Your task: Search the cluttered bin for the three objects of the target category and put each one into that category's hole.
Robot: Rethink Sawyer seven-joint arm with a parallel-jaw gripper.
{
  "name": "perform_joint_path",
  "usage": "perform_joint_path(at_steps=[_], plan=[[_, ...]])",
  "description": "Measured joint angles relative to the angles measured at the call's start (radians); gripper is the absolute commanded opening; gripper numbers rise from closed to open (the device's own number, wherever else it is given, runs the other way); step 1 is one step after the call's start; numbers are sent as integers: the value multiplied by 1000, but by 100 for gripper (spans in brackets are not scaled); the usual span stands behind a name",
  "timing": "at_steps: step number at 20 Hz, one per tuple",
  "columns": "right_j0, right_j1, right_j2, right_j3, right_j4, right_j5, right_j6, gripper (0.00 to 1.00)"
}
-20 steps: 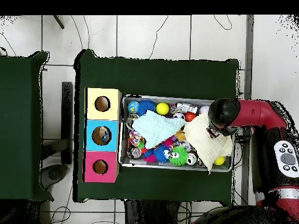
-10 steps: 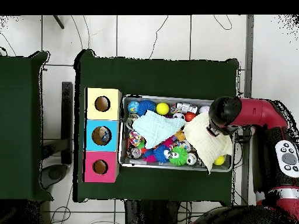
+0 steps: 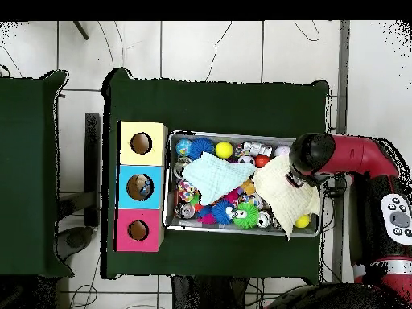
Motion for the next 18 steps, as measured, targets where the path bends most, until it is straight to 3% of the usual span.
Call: perform_joint_path(at_steps=[10,18], plan=[[-11,-14,-1,24,11,-1,0,0],[-11,-68,0,101,53,-1,0,0]])
